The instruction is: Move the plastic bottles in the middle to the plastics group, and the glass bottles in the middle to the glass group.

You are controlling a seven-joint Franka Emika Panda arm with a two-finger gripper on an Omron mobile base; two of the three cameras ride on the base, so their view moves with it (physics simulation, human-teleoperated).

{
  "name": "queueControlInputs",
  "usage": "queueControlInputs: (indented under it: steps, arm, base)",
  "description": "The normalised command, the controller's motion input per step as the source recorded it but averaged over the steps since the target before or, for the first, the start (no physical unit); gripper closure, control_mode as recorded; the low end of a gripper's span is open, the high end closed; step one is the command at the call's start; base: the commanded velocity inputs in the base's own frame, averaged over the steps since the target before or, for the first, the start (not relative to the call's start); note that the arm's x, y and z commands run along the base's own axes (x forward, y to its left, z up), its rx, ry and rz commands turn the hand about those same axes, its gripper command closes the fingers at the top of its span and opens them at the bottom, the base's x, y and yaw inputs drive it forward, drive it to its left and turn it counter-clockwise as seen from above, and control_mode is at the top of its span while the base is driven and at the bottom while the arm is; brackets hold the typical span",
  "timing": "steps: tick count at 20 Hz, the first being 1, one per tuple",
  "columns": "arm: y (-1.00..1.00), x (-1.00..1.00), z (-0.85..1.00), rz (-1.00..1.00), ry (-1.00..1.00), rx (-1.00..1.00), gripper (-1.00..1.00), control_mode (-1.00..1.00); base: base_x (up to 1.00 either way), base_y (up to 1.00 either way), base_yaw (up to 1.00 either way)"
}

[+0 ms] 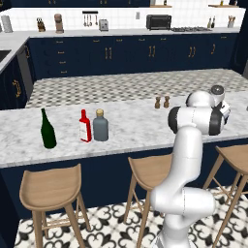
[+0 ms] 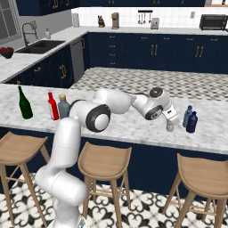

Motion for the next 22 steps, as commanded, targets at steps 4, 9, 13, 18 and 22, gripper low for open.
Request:
queueControlInputs:
  steps: [4, 9, 13, 18, 22]
  arm:
    - [-0.05, 0.0, 0.06, 0.0, 0.0, 0.0, 1.0, -1.0]
    - [-0.24, 0.09, 0.02, -0.04, 0.0, 0.0, 1.0, -1.0]
    - [-0.32, 0.19, 0.0, -0.04, 0.0, 0.0, 1.0, -1.0]
    - [0.0, 0.07, 0.0, 0.0, 0.0, 0.0, 1.0, -1.0]
    - [0.0, 0.01, -0.04, 0.0, 0.0, 0.0, 1.0, -1.0]
  base:
    - [0.0, 0.0, 0.0]
    - [0.0, 0.0, 0.0]
    - [0.0, 0.0, 0.0]
    - [0.0, 0.0, 0.0]
    - [0.0, 0.0, 0.0]
